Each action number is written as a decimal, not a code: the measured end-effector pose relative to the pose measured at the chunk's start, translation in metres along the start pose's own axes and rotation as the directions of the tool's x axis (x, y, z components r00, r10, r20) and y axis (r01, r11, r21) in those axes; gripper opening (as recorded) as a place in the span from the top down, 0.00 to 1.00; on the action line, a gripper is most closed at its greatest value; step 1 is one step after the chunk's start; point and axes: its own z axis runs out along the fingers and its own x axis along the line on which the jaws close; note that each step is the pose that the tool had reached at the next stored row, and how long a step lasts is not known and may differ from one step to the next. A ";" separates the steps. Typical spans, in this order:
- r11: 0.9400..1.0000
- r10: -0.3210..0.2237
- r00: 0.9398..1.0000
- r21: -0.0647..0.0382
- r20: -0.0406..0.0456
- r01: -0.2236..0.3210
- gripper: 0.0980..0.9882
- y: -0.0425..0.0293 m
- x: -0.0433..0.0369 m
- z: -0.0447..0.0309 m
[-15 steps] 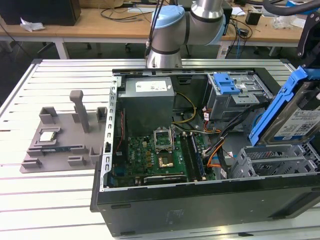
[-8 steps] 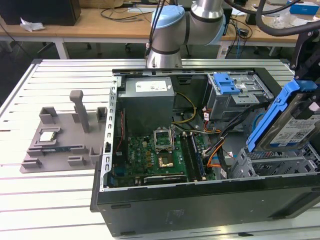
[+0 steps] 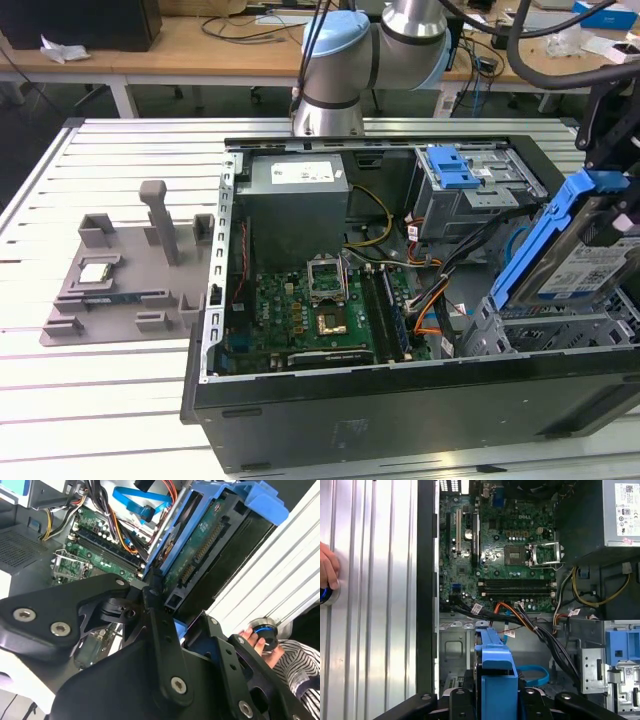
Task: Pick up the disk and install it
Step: 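Insert the disk into the insertion slot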
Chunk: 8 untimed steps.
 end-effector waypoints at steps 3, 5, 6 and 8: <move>1.000 0.000 1.000 0.000 -0.001 0.000 0.70 -0.0004 0.0006 0.0065; 1.000 0.000 1.000 -0.001 0.000 0.000 0.70 -0.0005 0.0007 0.0095; 1.000 0.000 1.000 -0.001 0.000 0.000 0.70 -0.0006 0.0008 0.0111; 1.000 0.000 1.000 -0.002 -0.001 0.000 0.70 -0.0010 0.0010 0.0158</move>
